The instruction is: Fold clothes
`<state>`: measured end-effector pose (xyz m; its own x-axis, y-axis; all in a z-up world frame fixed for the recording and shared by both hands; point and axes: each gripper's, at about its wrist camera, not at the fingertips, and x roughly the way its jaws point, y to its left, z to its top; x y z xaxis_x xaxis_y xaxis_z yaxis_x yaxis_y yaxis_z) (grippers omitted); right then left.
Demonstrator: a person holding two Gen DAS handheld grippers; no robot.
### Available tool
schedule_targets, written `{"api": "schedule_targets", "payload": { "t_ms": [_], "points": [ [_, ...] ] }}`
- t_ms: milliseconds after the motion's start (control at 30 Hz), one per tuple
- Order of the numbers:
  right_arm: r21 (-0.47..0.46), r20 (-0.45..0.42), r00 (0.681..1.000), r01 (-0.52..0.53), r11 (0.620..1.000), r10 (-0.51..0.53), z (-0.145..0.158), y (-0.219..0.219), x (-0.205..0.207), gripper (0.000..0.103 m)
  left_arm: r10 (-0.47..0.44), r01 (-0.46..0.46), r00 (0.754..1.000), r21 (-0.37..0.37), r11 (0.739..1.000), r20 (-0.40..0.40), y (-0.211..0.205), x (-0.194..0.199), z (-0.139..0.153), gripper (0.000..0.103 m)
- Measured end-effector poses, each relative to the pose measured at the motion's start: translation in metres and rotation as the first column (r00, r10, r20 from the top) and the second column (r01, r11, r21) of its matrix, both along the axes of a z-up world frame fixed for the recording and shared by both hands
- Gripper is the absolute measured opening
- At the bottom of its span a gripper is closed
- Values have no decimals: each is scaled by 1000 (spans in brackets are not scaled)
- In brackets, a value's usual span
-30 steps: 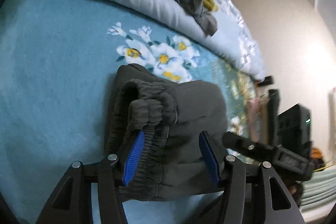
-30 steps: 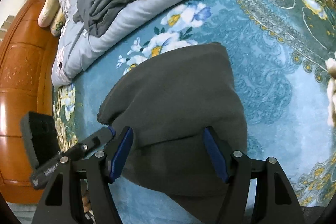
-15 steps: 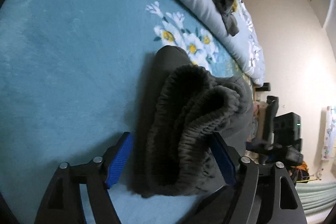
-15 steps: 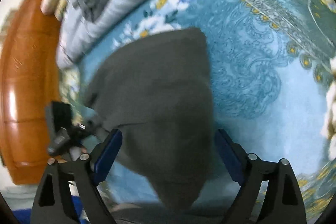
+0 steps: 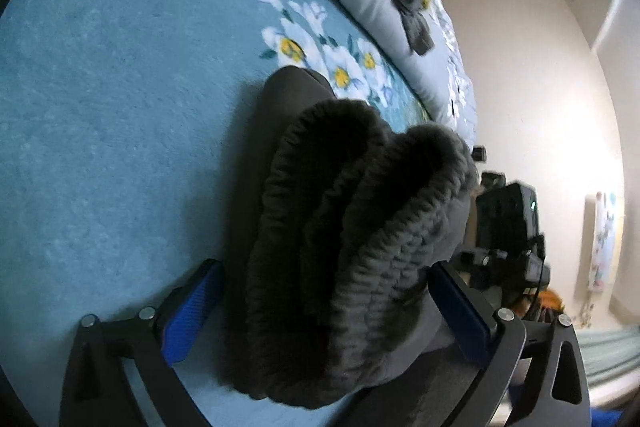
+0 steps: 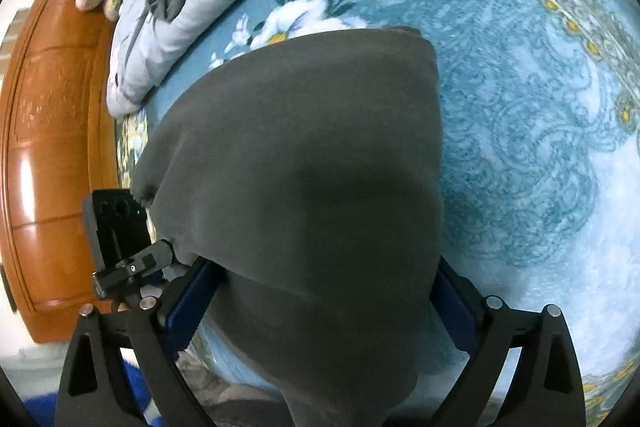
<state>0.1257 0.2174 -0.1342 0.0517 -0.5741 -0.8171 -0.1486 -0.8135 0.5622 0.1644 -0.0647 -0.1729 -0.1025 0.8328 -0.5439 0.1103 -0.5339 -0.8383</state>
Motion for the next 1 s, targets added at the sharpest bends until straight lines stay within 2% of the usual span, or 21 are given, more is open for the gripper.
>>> {"api": "schedule_targets", "payload": {
  "t_ms": [133, 200, 267, 367, 467, 633, 800, 1000],
  "points": [
    [23, -14, 998, 64, 998, -64, 3, -1, 3, 98, 42, -41, 998, -18, 999, 52, 0, -1, 0, 99],
    [40, -35, 996, 83, 996, -81, 10, -3, 7, 93, 74, -71, 995, -53, 996, 62, -1, 0, 3, 87],
    [57, -55, 994, 102, 993, -98, 16, -4, 11, 87, 68, -65, 998, -119, 991, 18, 4, 6, 14, 77],
    [70, -90, 989, 125, 990, -119, 27, -4, 17, 76, 62, -69, 997, -170, 983, -47, 10, 14, 30, 69],
    [53, -128, 983, 136, 989, -128, 45, -2, 26, 70, 66, -80, 994, -167, 983, -88, 7, 21, 44, 66],
    [23, -212, 969, 131, 991, -123, 87, 1, 44, 70, 38, -63, 982, -134, 989, -185, 14, 29, 84, 66],
    [-10, -328, 933, 156, 988, -151, 139, 19, 68, 70, -20, -20, 948, -122, 992, -318, 33, 29, 143, 66],
    [-48, -439, 862, 257, 965, -252, 196, 69, 116, 70, -144, 97, 882, -126, 987, -449, 84, 29, 205, 66]
  ]
}}
